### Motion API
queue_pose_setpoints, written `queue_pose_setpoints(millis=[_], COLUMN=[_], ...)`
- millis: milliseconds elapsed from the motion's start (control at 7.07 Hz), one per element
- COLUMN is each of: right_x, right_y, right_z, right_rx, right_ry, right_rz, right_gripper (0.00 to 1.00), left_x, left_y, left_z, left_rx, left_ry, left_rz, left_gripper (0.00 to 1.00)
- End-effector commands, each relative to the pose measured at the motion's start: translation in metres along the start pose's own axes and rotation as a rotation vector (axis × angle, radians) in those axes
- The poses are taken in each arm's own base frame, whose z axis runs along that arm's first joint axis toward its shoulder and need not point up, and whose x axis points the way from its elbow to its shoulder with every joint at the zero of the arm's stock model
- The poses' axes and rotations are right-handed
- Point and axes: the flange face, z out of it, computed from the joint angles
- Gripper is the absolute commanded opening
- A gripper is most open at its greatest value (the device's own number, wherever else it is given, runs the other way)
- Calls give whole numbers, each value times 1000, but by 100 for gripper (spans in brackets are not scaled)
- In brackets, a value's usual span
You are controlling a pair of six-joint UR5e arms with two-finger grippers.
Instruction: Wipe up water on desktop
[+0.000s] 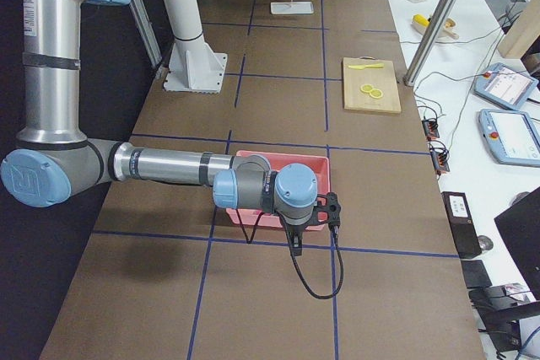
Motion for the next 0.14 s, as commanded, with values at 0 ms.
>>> queue_pose_setpoints(millis=[0], right_x=[1], right_y=[0], right_z=[1], right_rx=[-1], right_ry=[1], right_rz=[2], right_gripper=[100], left_x=[1], left_y=[-1], left_z=[-1], left_rx=[2], left_ry=[-1], left_rz=[3], left_gripper=[100])
